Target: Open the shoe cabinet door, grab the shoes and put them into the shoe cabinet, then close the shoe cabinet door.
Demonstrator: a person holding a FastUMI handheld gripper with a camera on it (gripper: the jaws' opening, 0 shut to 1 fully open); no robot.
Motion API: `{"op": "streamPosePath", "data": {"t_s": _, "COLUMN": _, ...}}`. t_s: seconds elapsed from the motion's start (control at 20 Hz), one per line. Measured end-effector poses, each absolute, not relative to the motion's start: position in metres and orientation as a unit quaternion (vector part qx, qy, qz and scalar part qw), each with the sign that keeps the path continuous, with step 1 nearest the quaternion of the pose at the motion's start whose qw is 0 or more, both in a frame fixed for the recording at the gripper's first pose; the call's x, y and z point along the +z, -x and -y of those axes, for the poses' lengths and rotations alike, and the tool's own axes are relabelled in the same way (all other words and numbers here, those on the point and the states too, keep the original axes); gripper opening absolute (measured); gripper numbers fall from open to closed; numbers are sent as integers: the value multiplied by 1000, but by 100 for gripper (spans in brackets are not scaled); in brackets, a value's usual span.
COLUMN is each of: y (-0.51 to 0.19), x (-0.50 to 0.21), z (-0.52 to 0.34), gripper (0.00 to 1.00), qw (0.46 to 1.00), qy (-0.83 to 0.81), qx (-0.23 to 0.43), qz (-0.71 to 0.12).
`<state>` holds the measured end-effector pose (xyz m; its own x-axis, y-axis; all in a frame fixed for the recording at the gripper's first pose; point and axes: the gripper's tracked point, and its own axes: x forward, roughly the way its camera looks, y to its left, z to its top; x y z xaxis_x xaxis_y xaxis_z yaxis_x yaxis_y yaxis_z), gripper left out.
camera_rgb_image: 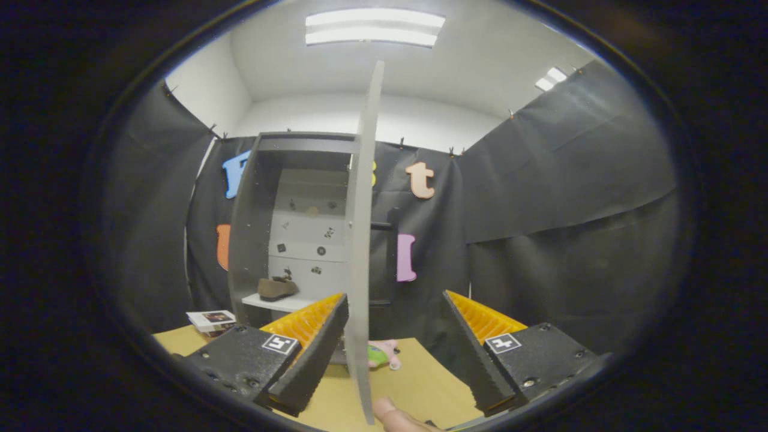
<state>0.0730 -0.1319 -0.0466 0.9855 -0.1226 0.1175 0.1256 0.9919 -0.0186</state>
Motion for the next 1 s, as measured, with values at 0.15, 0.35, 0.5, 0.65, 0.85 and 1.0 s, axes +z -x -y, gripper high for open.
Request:
{"op": "streamPosePath", "data": {"t_s": 0.15, "y": -69, "x": -56, "z": 102, "gripper": 99, "qw": 998, "qy": 22, "qx": -36, "qz": 55}}
{"op": "streamPosePath", "data": {"t_s": 0.35, "y": -76, "x": -77, "z": 49, "gripper": 98, "qw": 999, "qy": 24, "qx": 3, "qz": 49}}
{"op": "streamPosePath", "data": {"t_s": 0.5, "y": -91, "x": -106, "z": 13, "gripper": 99, "qw": 999, "qy": 22, "qx": 26, "qz": 27}}
{"op": "streamPosePath", "data": {"t_s": 0.65, "y": -106, "x": -133, "z": -11, "gripper": 99, "qw": 999, "qy": 5, "qx": 32, "qz": 20}}
{"op": "streamPosePath", "data": {"t_s": 0.85, "y": -137, "x": -184, "z": -34, "gripper": 98, "qw": 1000, "qy": 1, "qx": 31, "qz": 5}}
{"op": "streamPosePath", "data": {"t_s": 1.0, "y": -166, "x": -231, "z": -55, "gripper": 99, "qw": 999, "qy": 0, "qx": 36, "qz": -8}}
